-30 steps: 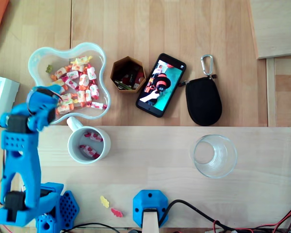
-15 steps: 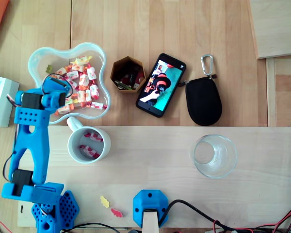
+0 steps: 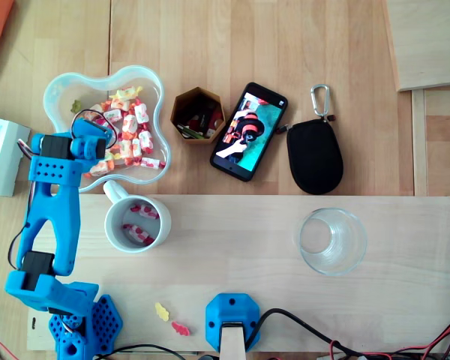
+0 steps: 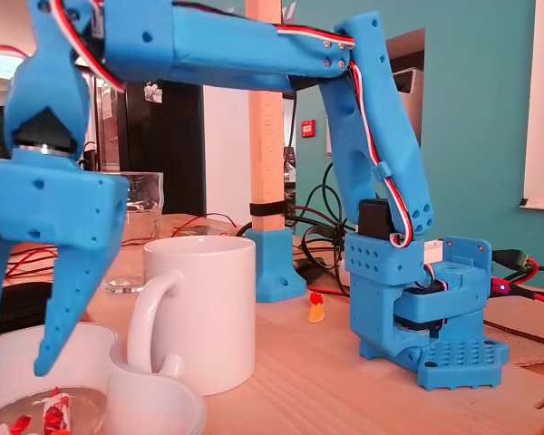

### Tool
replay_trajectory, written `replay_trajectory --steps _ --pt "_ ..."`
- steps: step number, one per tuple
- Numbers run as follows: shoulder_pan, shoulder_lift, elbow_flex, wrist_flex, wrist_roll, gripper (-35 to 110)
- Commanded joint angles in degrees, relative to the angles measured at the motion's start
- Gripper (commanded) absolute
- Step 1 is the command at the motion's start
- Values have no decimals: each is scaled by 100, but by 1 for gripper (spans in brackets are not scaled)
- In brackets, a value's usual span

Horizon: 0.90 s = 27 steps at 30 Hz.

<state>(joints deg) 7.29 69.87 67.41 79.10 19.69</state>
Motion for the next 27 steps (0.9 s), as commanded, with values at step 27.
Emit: replay_trajectory --steps 27 --pt "-527 -554 -79 -606 861 15"
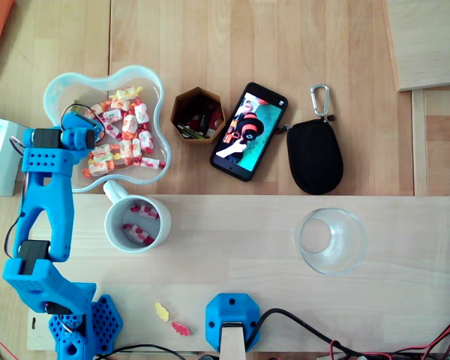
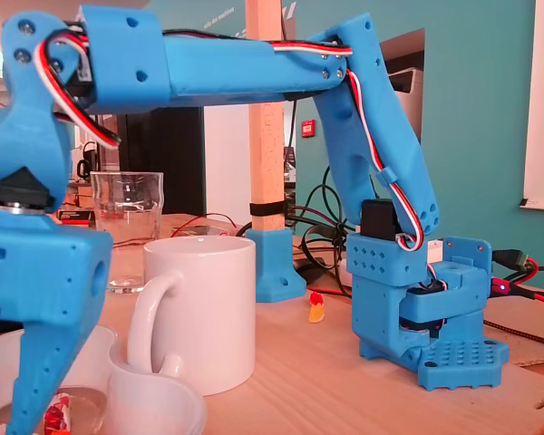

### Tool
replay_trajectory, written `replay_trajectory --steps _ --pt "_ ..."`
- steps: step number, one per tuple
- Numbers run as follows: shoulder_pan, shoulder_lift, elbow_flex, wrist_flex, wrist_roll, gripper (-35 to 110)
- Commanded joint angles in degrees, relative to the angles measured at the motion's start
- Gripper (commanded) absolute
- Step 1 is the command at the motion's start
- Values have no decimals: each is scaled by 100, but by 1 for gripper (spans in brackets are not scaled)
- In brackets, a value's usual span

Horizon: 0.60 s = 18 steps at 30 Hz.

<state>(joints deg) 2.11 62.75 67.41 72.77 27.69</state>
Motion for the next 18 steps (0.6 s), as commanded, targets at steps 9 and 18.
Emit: replay_trajectory --steps 9,18 --pt "9 -290 -176 9 123 15" --pt "35 -281 -527 9 62 15"
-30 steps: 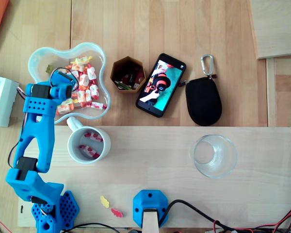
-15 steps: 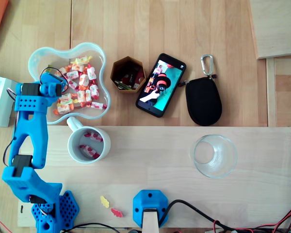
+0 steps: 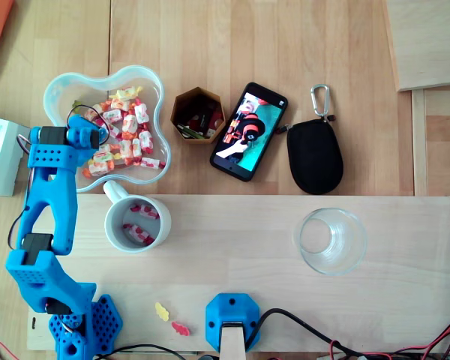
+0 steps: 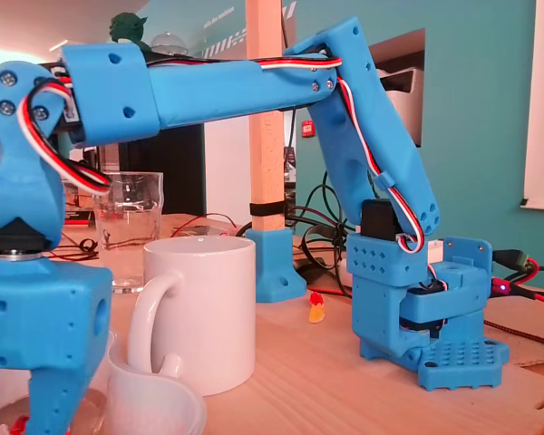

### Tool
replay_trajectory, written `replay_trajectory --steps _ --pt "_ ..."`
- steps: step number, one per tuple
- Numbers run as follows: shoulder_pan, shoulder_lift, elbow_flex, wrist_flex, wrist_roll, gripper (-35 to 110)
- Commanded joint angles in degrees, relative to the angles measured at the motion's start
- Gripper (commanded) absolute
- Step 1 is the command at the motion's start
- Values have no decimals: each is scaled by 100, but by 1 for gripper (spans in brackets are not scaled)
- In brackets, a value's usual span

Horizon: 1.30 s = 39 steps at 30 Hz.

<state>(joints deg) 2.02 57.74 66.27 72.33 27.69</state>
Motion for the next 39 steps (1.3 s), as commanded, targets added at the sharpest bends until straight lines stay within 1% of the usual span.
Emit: replay_trajectory --steps 1,10,14,39 --pt "88 193 -519 53 62 15" --pt "396 -132 -835 53 70 15" --pt "404 -220 -1072 123 62 14" --pt "369 -615 -1160 53 141 15"
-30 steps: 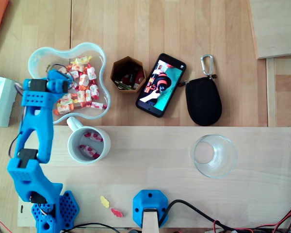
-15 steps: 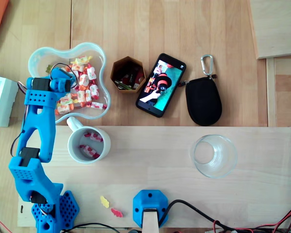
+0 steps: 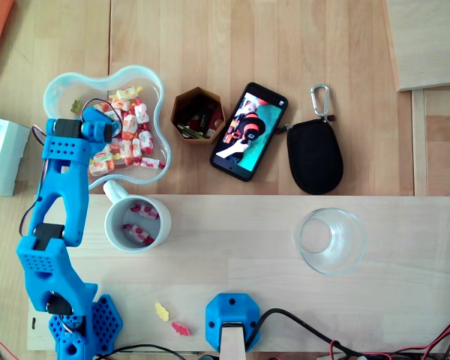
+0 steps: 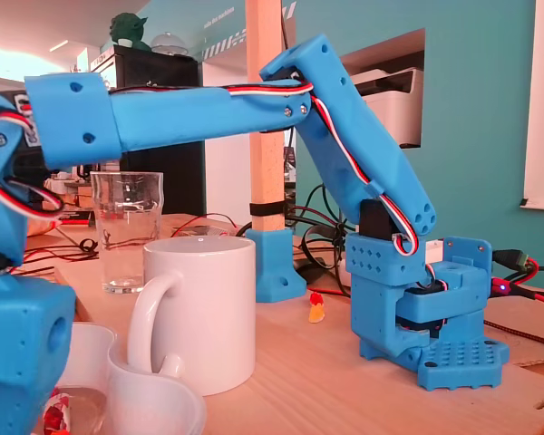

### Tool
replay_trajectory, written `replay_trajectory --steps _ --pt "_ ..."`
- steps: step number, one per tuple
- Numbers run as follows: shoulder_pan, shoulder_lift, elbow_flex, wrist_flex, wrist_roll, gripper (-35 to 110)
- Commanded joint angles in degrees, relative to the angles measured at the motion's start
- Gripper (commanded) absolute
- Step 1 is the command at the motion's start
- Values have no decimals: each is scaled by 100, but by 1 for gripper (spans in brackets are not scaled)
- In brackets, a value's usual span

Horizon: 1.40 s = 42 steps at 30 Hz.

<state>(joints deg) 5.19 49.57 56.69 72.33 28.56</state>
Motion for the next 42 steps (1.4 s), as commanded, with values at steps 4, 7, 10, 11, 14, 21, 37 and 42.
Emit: replay_trajectory --steps 4,7,10,11,14,21,37,42 --pt "18 149 -202 53 53 15" --pt "18 123 -211 44 53 15" --pt "18 123 -211 44 53 15" --pt "18 123 -211 44 53 15" --pt "18 132 -211 44 53 15" --pt "26 158 -211 44 44 16" --pt "9 149 -211 44 53 25" --pt "0 141 -220 -79 62 25"
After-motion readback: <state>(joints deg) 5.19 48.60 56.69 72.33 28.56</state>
